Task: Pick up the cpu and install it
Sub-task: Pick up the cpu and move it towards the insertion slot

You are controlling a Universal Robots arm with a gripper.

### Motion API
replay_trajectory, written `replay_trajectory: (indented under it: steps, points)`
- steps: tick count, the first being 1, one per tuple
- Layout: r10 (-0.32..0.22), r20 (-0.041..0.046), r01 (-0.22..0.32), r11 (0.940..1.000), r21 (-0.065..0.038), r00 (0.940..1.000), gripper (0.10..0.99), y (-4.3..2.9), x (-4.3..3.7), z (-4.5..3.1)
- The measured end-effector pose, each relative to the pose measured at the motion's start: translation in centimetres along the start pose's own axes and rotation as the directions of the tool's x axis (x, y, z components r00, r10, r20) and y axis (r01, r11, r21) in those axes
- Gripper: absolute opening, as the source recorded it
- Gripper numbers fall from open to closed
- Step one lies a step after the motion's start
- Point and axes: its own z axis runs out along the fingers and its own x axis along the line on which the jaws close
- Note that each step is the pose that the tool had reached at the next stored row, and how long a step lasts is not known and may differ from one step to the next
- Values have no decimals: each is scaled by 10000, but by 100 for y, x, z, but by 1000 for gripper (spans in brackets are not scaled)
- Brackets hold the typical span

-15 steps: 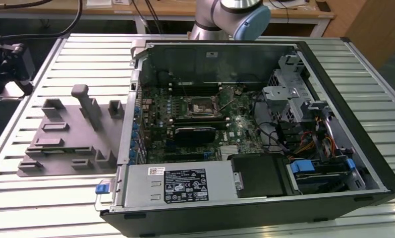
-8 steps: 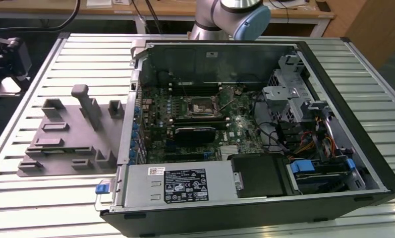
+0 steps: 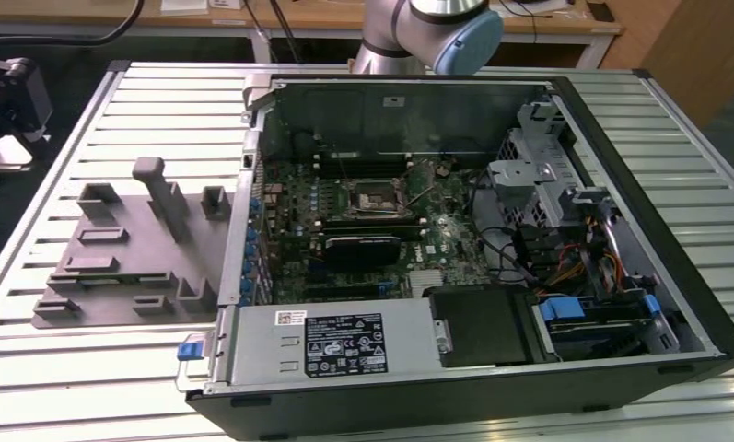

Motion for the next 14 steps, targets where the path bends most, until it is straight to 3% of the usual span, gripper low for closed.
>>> replay_trajectory:
  steps: [14]
  points:
    - [1,0,-1,10000,-5,10000,541,9,-2,-188]
